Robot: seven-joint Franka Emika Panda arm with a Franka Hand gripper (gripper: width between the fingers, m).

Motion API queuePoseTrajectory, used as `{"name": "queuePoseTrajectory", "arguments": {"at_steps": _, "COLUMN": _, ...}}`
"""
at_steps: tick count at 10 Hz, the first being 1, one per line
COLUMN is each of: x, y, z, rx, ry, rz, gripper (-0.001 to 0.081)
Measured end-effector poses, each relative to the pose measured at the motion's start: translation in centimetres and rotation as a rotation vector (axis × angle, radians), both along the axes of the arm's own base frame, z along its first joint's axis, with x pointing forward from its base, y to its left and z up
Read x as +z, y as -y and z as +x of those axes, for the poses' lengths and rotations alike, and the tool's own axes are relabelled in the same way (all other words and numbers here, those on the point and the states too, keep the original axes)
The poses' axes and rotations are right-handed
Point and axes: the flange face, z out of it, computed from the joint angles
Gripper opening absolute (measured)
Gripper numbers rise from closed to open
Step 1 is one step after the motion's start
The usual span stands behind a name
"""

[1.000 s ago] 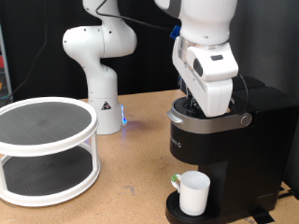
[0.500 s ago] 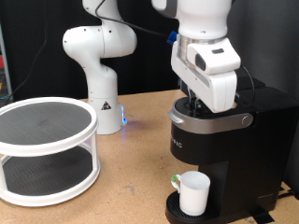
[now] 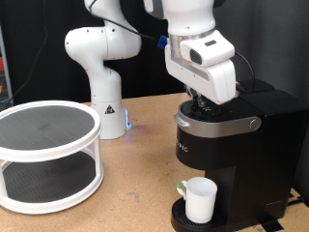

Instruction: Make a cup of coffee with the keurig machine

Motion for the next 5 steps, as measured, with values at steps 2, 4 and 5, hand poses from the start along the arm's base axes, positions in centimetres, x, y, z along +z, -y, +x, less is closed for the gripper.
{"name": "queuePoseTrajectory", "arguments": {"at_steps": 2, "x": 0.8, "y": 0.4, "z": -1.1, "rx": -0.024, "ry": 0.012, "rz": 0.047, "gripper": 0.0004}}
{"name": "queuePoseTrajectory", "arguments": {"at_steps": 4, "x": 2.5, "y": 0.9, "z": -1.8, "rx": -0.038, "ry": 0.04, "rz": 0.074, "gripper": 0.0004}}
{"name": "queuePoseTrajectory", "arguments": {"at_steps": 5, "x": 3.1, "y": 1.0, "z": -2.5, "rx": -0.014, "ry": 0.027, "rz": 0.059, "gripper": 0.0004}}
